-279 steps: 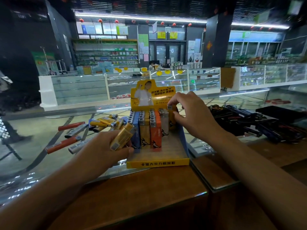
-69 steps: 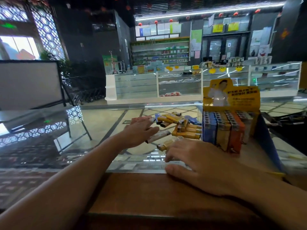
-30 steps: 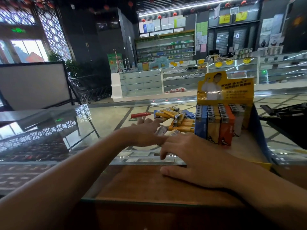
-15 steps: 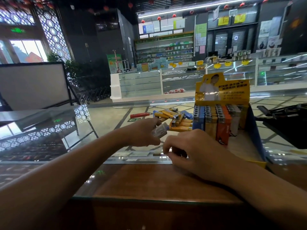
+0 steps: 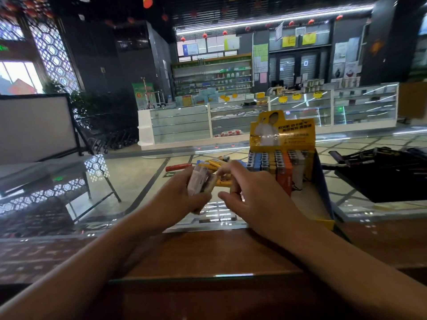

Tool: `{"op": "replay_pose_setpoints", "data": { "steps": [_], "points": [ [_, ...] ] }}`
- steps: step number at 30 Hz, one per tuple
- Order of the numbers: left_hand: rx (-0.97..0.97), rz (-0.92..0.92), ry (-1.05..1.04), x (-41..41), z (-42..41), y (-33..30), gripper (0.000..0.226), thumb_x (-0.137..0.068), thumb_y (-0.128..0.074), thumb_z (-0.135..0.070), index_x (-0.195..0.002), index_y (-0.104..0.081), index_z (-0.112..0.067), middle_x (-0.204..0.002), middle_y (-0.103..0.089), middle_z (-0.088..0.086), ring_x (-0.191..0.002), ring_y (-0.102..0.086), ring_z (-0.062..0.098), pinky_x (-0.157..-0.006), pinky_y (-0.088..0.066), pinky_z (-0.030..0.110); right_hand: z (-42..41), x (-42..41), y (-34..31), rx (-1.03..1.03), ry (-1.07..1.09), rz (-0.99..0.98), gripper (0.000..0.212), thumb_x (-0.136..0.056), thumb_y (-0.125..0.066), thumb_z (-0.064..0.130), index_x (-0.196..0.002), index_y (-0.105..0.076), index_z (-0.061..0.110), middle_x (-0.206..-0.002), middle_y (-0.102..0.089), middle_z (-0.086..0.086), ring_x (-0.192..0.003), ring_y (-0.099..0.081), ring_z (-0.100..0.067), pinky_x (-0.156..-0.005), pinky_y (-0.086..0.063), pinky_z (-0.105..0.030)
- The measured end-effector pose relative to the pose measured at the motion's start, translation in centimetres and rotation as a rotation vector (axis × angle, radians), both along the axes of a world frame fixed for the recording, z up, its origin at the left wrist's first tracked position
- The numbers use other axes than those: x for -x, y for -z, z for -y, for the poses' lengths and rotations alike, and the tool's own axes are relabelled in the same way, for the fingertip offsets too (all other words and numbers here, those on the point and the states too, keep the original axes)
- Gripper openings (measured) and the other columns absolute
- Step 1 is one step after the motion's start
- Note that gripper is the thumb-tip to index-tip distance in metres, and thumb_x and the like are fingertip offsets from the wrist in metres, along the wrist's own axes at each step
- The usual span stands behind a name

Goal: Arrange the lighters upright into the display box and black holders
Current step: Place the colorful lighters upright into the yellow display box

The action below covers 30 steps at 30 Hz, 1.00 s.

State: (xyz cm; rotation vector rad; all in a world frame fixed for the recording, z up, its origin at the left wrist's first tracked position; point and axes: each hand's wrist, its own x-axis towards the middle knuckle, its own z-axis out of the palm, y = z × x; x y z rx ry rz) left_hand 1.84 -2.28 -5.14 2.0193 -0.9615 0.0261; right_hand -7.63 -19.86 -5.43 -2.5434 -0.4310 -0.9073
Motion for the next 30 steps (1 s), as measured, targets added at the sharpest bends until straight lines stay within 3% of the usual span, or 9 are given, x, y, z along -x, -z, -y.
{"op": "replay_pose_setpoints", "data": {
  "steps": [3,7,10,12,14,17,22,27,30],
  "points": [
    [0.118,-0.261,0.107,1.7,0.6,-0.5,0.022,-0.089,-0.069,-0.012,-0.109,-0.061,-0.013,-0.087,-0.066,0.013,-0.065,-0.060,0.015,-0.057,-0.050,0.027,-0.5,0.3,0.0,-0.043,-0.016,-0.015,0.044,-0.094,-0.063,0.034,-0.135,-0.046,0.031,-0.075,-0.058,0.016,-0.066,-0.058,0.000,-0.054,-0.041,-0.014],
    [0.358,-0.548,0.196,2.8,0.3,-1.2,0.028,-0.087,-0.062,-0.012,-0.113,-0.058,-0.002,-0.082,-0.065,0.012,-0.060,-0.063,0.011,-0.048,-0.047,0.016,0.1,0.2,-0.1,-0.177,-0.082,0.001,0.036,-0.091,-0.067,0.019,-0.123,-0.058,0.032,-0.079,-0.065,0.014,-0.062,-0.061,-0.009,-0.060,-0.048,-0.018],
    [0.357,-0.513,0.229,3.2,0.0,-1.3,0.034,-0.084,-0.063,-0.016,-0.116,-0.058,-0.003,-0.083,-0.066,0.012,-0.061,-0.065,0.013,-0.049,-0.048,0.017,0.1,0.0,0.3,-0.011,-0.067,0.057,0.033,-0.091,-0.067,0.018,-0.122,-0.058,0.028,-0.088,-0.068,0.011,-0.070,-0.060,0.000,-0.065,-0.047,-0.013],
    [0.401,-0.508,0.206,3.2,0.1,-1.2,0.033,-0.085,-0.062,-0.020,-0.115,-0.059,-0.005,-0.085,-0.067,0.014,-0.061,-0.066,0.016,-0.049,-0.050,0.019,0.0,-0.3,0.4,0.001,-0.034,0.124,0.024,-0.094,-0.063,0.027,-0.117,-0.057,0.029,-0.089,-0.069,0.009,-0.074,-0.060,0.001,-0.066,-0.053,-0.023],
    [0.512,-0.522,0.155,2.9,0.0,-1.0,0.027,-0.090,-0.060,-0.019,-0.114,-0.061,-0.008,-0.083,-0.067,0.012,-0.062,-0.066,0.017,-0.048,-0.052,0.023,0.1,-0.3,0.2,-0.092,0.006,0.184,0.020,-0.095,-0.056,0.042,-0.113,-0.058,0.033,-0.079,-0.066,0.013,-0.067,-0.061,-0.002,-0.060,-0.054,-0.028],
    [0.646,-0.522,0.100,2.2,-0.3,-1.1,0.027,-0.092,-0.061,-0.013,-0.119,-0.061,-0.011,-0.081,-0.064,0.008,-0.063,-0.063,0.017,-0.049,-0.054,0.028,0.1,0.5,-0.7,-0.355,0.019,0.199,0.018,-0.089,-0.058,0.057,-0.097,-0.062,0.042,-0.063,-0.061,0.020,-0.064,-0.062,-0.005,-0.058,-0.050,-0.020],
    [0.529,-0.432,0.158,2.9,0.5,-1.2,0.035,-0.079,-0.068,-0.019,-0.113,-0.062,-0.014,-0.081,-0.065,0.006,-0.062,-0.061,0.015,-0.051,-0.050,0.028,0.0,1.3,-1.5,-0.538,-0.073,0.033,0.004,-0.088,-0.067,0.039,-0.089,-0.068,0.035,-0.062,-0.063,0.026,-0.062,-0.063,0.001,-0.055,-0.046,-0.009],
    [0.478,-0.434,0.249,3.5,2.5,-2.2,0.027,-0.077,-0.069,-0.030,-0.102,-0.065,-0.020,-0.077,-0.062,0.009,-0.059,-0.056,0.018,-0.048,-0.049,0.030,1.0,1.8,-1.9,-0.525,-0.117,-0.016,0.027,-0.095,-0.055,0.041,-0.084,-0.073,0.024,-0.053,-0.061,0.006,-0.049,-0.058,-0.005,-0.052,-0.044,-0.013],
    [0.438,-0.413,0.299,3.9,3.8,-2.9,0.024,-0.076,-0.068,-0.038,-0.096,-0.069,-0.024,-0.077,-0.061,0.011,-0.057,-0.054,0.020,-0.047,-0.048,0.030,3.0,1.9,-2.0,-0.296,-0.001,0.097,0.038,-0.098,-0.050,0.048,-0.067,-0.063,0.033,-0.057,-0.060,0.009,-0.058,-0.060,-0.007,-0.057,-0.042,-0.015]
  ]
}}
